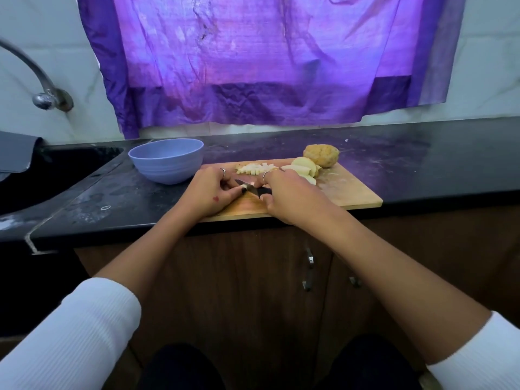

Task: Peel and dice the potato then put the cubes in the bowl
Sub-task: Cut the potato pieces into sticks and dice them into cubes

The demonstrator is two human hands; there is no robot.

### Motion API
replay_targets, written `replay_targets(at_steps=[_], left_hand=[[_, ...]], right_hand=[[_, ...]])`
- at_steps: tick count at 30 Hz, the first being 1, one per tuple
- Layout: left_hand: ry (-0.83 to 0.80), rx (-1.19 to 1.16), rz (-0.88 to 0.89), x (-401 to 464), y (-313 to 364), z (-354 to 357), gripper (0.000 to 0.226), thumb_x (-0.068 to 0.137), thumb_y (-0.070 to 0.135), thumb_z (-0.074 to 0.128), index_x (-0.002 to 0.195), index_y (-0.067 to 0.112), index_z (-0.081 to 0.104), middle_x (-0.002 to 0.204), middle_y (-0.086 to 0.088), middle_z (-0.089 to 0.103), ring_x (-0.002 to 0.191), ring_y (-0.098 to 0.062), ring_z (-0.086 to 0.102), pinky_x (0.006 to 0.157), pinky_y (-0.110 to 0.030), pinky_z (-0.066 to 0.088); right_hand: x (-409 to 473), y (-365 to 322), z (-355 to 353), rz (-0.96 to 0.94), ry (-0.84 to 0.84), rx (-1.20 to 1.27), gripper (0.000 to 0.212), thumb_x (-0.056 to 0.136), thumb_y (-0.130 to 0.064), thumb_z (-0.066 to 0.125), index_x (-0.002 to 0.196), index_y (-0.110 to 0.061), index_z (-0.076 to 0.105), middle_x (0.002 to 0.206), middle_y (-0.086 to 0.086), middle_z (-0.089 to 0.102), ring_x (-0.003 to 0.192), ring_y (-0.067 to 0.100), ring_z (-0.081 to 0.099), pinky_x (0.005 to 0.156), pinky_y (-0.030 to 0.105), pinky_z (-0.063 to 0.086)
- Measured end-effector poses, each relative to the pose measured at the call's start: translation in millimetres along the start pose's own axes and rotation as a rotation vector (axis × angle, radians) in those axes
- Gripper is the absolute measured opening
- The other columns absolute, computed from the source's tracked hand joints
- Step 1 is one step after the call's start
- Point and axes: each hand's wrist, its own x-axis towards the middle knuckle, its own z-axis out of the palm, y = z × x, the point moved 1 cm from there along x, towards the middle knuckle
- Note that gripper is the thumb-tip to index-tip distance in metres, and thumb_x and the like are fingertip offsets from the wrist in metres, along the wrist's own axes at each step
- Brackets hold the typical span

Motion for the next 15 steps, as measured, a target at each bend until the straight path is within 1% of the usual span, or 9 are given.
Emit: replay_targets(at_steps=[1, 3, 5, 7, 8, 9, 10, 12, 15], left_hand=[[-0.003, 0.006, -0.002, -1, 1, -1, 0.011, 0.087, 0.023, 0.069, 0.081, 0.015, 0.074, 0.079, 0.001, 0.069, 0.067, -0.007, 0.056, 0.058, -0.008, 0.038], [-0.010, 0.007, -0.007, -2, 2, -2, 0.012, 0.087, 0.024, 0.069, 0.081, 0.014, 0.073, 0.075, 0.004, 0.066, 0.064, -0.003, 0.054, 0.056, -0.006, 0.037], [-0.018, 0.000, -0.015, -4, 1, -3, 0.015, 0.087, 0.027, 0.069, 0.084, 0.014, 0.073, 0.075, 0.004, 0.067, 0.065, -0.002, 0.055, 0.056, -0.007, 0.037], [-0.023, -0.002, -0.031, -7, 0, -5, 0.020, 0.087, 0.034, 0.068, 0.089, 0.015, 0.074, 0.076, 0.002, 0.068, 0.069, -0.006, 0.058, 0.061, -0.014, 0.042], [-0.021, -0.005, -0.040, -8, 0, -6, 0.022, 0.086, 0.036, 0.068, 0.093, 0.016, 0.075, 0.076, 0.003, 0.068, 0.071, -0.008, 0.059, 0.064, -0.020, 0.045], [-0.015, -0.017, -0.045, -9, -1, -7, 0.023, 0.086, 0.037, 0.068, 0.097, 0.017, 0.075, 0.076, 0.004, 0.067, 0.073, -0.008, 0.059, 0.066, -0.022, 0.046], [-0.006, -0.034, -0.045, -11, -1, -7, 0.024, 0.085, 0.036, 0.068, 0.100, 0.018, 0.074, 0.076, 0.008, 0.065, 0.073, -0.007, 0.058, 0.065, -0.020, 0.045], [0.022, -0.048, -0.035, -12, -3, -7, 0.025, 0.085, 0.036, 0.069, 0.102, 0.019, 0.074, 0.076, 0.012, 0.062, 0.073, -0.003, 0.057, 0.062, -0.012, 0.039], [0.082, -0.033, -0.035, -12, -5, -3, 0.022, 0.085, 0.034, 0.070, 0.096, 0.015, 0.076, 0.078, 0.008, 0.066, 0.071, -0.002, 0.057, 0.060, -0.007, 0.036]], right_hand=[[-3, 0, -3, 0.000, 0.000, -0.002, 0.030, 0.093, -0.018, 0.056, 0.123, -0.021, 0.060, 0.110, 0.007, 0.061, 0.092, 0.024, 0.060, 0.072, 0.030, 0.049], [-7, 1, -6, 0.004, 0.001, -0.023, 0.030, 0.093, -0.018, 0.056, 0.122, -0.023, 0.060, 0.108, 0.005, 0.061, 0.083, 0.020, 0.057, 0.066, 0.028, 0.043], [-11, 1, -9, 0.007, 0.040, -0.035, 0.030, 0.094, -0.021, 0.055, 0.124, -0.023, 0.059, 0.105, 0.003, 0.061, 0.077, 0.017, 0.052, 0.060, 0.025, 0.039], [-16, 1, -10, 0.014, 0.096, 0.015, 0.033, 0.096, -0.023, 0.055, 0.129, -0.023, 0.056, 0.104, 0.003, 0.060, 0.081, 0.018, 0.055, 0.059, 0.023, 0.037], [-18, 0, -9, 0.018, 0.113, 0.047, 0.036, 0.096, -0.024, 0.054, 0.132, -0.024, 0.054, 0.108, 0.005, 0.061, 0.088, 0.020, 0.058, 0.062, 0.024, 0.038], [-19, -1, -9, 0.017, 0.120, 0.071, 0.039, 0.096, -0.024, 0.054, 0.134, -0.024, 0.052, 0.113, 0.006, 0.062, 0.094, 0.022, 0.059, 0.066, 0.025, 0.040], [-20, -1, -9, 0.012, 0.119, 0.082, 0.040, 0.096, -0.025, 0.054, 0.136, -0.024, 0.051, 0.115, 0.007, 0.063, 0.095, 0.022, 0.059, 0.068, 0.027, 0.041], [-20, -1, -7, 0.001, 0.102, 0.074, 0.040, 0.096, -0.026, 0.052, 0.136, -0.022, 0.051, 0.112, 0.008, 0.064, 0.084, 0.018, 0.054, 0.067, 0.027, 0.039], [-20, 0, -5, 0.017, 0.077, 0.051, 0.034, 0.098, -0.028, 0.051, 0.130, -0.018, 0.054, 0.109, 0.009, 0.062, 0.090, 0.020, 0.054, 0.069, 0.028, 0.038]])
